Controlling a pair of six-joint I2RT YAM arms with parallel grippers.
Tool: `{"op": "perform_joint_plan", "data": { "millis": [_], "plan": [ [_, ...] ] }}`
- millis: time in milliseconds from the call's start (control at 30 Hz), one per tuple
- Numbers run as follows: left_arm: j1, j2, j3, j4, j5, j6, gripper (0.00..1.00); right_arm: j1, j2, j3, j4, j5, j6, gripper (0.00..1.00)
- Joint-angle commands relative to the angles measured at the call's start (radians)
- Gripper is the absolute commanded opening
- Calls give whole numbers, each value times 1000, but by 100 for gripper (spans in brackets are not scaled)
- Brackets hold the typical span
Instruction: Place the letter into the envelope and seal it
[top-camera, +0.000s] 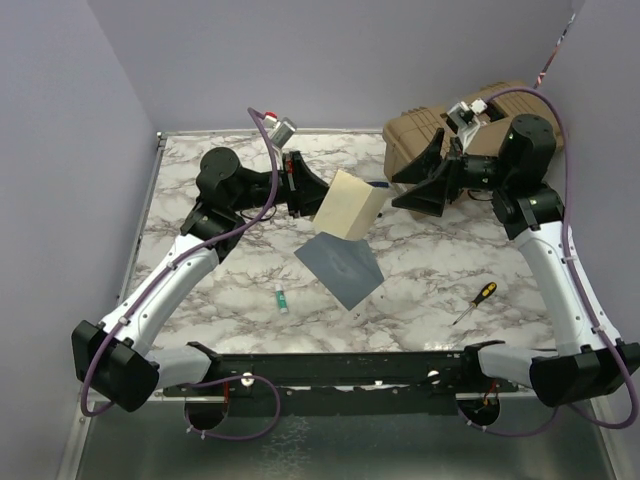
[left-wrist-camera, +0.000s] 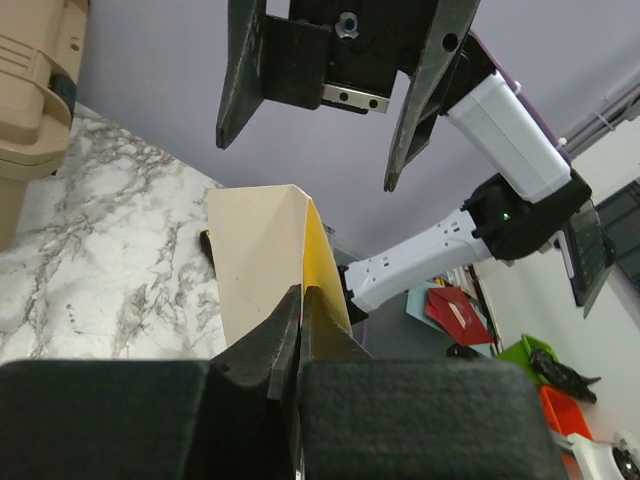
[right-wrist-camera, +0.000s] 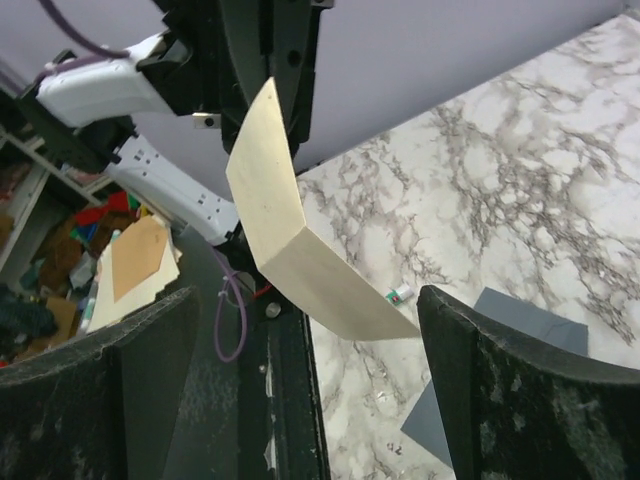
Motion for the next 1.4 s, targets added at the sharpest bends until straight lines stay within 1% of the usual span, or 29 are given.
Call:
{"op": "perform_joint_plan", "data": {
  "millis": [0,100,167,233,267,367,433,467,500,533,567,600,633,667,700,767,800,900,933,1000,1033,1067,1100,1167,1233,1267,1300,1367],
  "plan": [
    [-1,-23,41,20,109,-22,0,61,34,55,-24,-129,-124,93],
    [-5,-15,48,24,151,-41,0,116,85,90,-113,-168,-215,93],
    [-8,-18,46,26,162,-40,0,147,109,105,-183,-175,-278,91],
    [-8,-19,46,25,168,-41,0,164,116,109,-214,-197,-304,85],
    [-8,-19,47,26,171,-41,0,167,113,107,-216,-209,-309,80],
    [-8,-21,49,26,172,-46,0,167,88,99,-214,-223,-309,57],
    [-7,-22,50,26,170,-50,0,167,79,96,-224,-230,-312,35],
    [-8,-25,51,26,167,-50,0,168,76,95,-230,-229,-312,19],
    [-7,-27,50,26,162,-50,0,169,72,94,-234,-224,-311,6],
    [-7,-32,50,25,158,-43,3,169,67,92,-240,-216,-310,1],
    [-6,-37,53,-11,152,-10,16,169,61,92,-243,-198,-306,0],
    [-1,-42,70,-112,136,64,35,167,54,92,-245,-179,-301,0],
    [3,-46,98,-261,94,173,55,168,47,92,-249,-165,-297,0],
    [5,-51,129,-423,29,286,68,167,42,93,-257,-154,-294,0],
    [6,-58,152,-545,-50,385,77,168,36,94,-270,-139,-295,0],
    [6,-74,167,-729,-265,514,87,168,31,88,-322,-105,-311,0],
    [6,-85,164,-786,-406,548,90,167,29,81,-349,-76,-324,0],
    [7,-91,155,-898,-873,547,91,168,22,50,-399,26,-333,0],
    [8,-79,168,-939,-1007,537,89,169,20,38,-403,60,-327,0],
    [8,-43,212,-1011,-1233,515,85,167,23,19,-400,129,-304,0],
    [8,-25,237,-1034,-1265,504,81,168,27,12,-392,144,-291,0],
    [8,-14,259,-1044,-1247,501,77,169,34,6,-379,150,-272,0],
    [8,-9,278,-1040,-1197,499,75,168,41,4,-368,158,-257,0],
    [8,-15,293,-996,-1049,489,75,168,61,-3,-336,183,-212,0],
    [8,-47,271,-907,-930,465,75,168,70,-13,-290,230,-147,0],
    [8,-70,247,-858,-898,439,75,169,71,-21,-266,249,-108,0],
    [6,-94,216,-798,-845,414,75,168,71,-29,-241,252,-81,0],
    [6,-146,145,-659,-680,381,78,169,63,-58,-157,220,-10,0]
  ]
}}
